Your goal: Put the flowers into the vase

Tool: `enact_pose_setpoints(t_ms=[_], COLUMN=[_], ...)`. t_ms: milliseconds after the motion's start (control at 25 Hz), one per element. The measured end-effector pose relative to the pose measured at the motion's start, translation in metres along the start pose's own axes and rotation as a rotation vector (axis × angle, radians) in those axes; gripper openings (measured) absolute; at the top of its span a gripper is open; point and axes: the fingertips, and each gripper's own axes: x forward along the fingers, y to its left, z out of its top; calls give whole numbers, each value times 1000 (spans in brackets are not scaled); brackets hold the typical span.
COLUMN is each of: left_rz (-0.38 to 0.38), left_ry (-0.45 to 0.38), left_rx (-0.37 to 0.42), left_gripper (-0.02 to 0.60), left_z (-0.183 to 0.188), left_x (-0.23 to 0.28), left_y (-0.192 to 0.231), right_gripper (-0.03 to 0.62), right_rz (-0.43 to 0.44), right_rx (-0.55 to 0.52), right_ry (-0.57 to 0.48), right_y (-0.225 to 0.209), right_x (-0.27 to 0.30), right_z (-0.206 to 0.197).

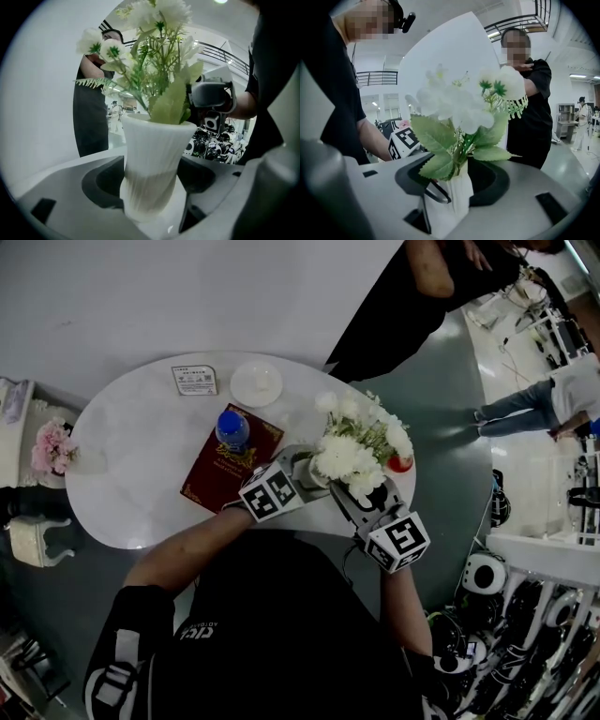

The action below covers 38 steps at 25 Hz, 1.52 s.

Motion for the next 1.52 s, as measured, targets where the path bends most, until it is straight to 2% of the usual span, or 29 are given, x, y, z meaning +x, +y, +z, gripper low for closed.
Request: enact_pose_setpoints(t_ms=[160, 440, 680, 840, 1120, 1520], left_rz=[4, 6, 20, 31, 50, 78], left_ry=[-2, -7, -10, -1, 36, 47], left_rx=[-2, -6, -9, 0, -3, -13], left_gripper=[339, 339, 339, 342, 351, 351], left_z=[0, 5, 1, 4, -6, -6], left_x=[1, 5, 5, 7, 8, 0], left_y=[-1, -4, -2, -3, -3, -5], right_gripper=[211, 213, 213, 213, 213, 213], right_rz=[-7, -27, -16, -13, -48, -41], right_rx=[9, 46, 134, 185, 220, 247], right_ry=[51, 77, 91, 85, 69, 44], right_y=[1, 1, 4, 7, 1, -5], right_x=[-3, -15, -17, -21, -25, -31], right_z=[-10, -21, -42, -50, -55, -54])
